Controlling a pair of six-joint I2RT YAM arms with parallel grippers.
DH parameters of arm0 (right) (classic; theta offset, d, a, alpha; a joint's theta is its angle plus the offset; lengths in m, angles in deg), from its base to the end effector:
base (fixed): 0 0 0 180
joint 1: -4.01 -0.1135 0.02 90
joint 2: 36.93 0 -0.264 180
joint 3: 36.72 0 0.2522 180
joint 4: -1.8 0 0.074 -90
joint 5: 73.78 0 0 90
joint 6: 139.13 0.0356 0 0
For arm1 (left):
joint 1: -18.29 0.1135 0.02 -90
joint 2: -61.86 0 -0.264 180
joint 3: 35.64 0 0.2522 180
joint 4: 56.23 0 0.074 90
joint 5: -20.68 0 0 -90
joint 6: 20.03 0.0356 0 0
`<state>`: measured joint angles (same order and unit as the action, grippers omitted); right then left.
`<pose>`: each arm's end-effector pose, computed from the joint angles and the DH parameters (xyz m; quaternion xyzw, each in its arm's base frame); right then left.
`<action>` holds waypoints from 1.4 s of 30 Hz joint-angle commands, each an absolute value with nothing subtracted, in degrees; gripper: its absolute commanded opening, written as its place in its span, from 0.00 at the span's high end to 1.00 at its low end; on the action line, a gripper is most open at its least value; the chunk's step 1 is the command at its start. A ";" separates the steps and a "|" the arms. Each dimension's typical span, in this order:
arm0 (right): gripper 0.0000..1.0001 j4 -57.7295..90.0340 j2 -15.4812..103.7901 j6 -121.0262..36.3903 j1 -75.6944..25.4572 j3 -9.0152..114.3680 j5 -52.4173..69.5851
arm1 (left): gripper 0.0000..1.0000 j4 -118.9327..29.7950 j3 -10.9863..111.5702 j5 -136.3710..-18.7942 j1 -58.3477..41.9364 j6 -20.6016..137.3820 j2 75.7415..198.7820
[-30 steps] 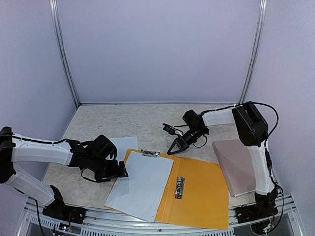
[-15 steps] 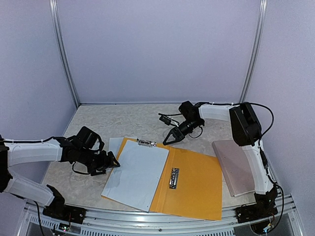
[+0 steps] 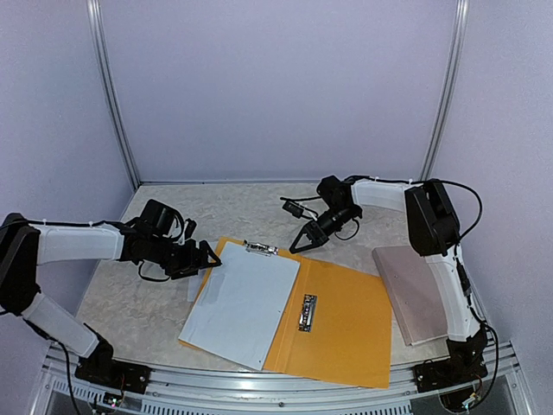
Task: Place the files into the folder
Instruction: Pass from the right arm to the left
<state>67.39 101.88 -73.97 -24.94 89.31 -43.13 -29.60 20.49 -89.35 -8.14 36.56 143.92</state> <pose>0.4080 0.2607 0.1413 -0.4357 0.7482 0.4954 0.0703 0.2414 -0.1336 0.1794 -0.0011 0.9343 -0.3004 0.1918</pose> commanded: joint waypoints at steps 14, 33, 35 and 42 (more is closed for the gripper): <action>1.00 67.68 101.67 -73.90 -24.56 90.11 -44.10 | 0.41 -41.52 24.52 -110.45 -5.22 39.97 159.93; 0.72 61.76 99.37 -65.43 -24.63 89.00 -36.41 | 1.00 -18.11 34.31 -101.31 -8.14 42.96 147.21; 0.61 58.76 97.45 -62.61 -24.53 87.70 -34.84 | 1.00 -13.67 36.64 -99.12 -8.61 43.45 145.27; 0.35 52.59 91.00 -56.01 -24.31 84.31 -29.81 | 1.00 1.96 47.45 -92.39 -9.04 44.93 142.24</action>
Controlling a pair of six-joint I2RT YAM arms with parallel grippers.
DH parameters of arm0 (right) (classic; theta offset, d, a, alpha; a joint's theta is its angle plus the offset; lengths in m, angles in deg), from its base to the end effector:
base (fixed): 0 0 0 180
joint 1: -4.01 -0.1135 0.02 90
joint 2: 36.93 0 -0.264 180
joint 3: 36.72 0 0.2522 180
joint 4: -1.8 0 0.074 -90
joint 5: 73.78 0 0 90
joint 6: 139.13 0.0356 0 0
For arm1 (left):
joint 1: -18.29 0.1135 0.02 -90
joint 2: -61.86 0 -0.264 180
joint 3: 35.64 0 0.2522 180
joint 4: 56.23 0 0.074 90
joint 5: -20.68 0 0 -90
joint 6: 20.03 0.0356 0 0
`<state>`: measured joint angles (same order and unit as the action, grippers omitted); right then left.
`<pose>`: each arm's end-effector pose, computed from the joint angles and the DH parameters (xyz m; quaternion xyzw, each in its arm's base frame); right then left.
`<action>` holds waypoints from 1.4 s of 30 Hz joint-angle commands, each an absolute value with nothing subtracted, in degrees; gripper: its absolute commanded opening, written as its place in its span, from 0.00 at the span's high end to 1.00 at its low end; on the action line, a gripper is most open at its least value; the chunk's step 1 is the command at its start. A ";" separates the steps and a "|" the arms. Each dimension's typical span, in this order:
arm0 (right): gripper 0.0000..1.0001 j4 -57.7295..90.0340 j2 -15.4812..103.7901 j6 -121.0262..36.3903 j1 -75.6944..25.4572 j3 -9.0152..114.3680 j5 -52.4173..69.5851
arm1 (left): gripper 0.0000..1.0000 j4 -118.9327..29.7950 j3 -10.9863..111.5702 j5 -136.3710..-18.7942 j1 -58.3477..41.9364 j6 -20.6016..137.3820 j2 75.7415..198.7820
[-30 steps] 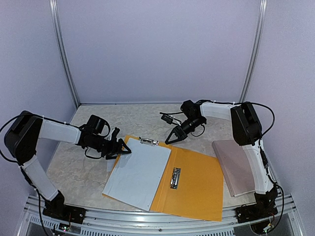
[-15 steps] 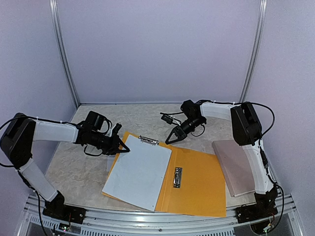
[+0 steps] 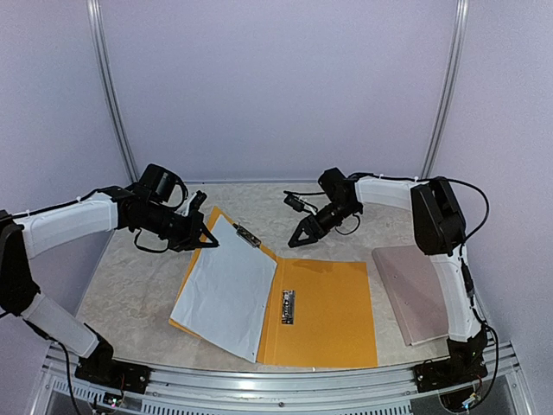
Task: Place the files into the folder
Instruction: Pass from the right arm to the left, then close the folder with files at the center of the board.
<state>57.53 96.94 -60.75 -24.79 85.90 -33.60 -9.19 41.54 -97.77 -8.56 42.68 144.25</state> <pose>0.4147 0.2590 0.1654 -0.3859 0.8050 0.4351 0.1173 0.2606 -0.1509 0.2690 0.0760 0.9175 -0.3498 0.1734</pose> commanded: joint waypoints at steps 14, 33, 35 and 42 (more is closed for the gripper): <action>0.29 44.80 83.03 -48.45 -23.11 71.91 -18.04 | 1.00 21.80 72.05 -81.53 -13.05 47.63 150.89; 0.25 37.91 77.86 -44.19 -21.44 55.81 -12.26 | 0.81 26.65 95.68 -80.08 -21.84 42.68 171.92; 0.25 37.88 77.77 -44.30 -21.40 55.55 -11.94 | 0.73 25.36 96.23 -81.32 -22.57 42.15 172.19; 0.25 38.67 76.51 -44.56 -19.78 55.93 -11.36 | 0.55 20.91 97.44 -88.10 -26.48 41.62 174.01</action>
<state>39.15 79.39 -44.75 -21.33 56.11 -12.40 23.58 95.53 -83.67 -23.94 42.16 171.92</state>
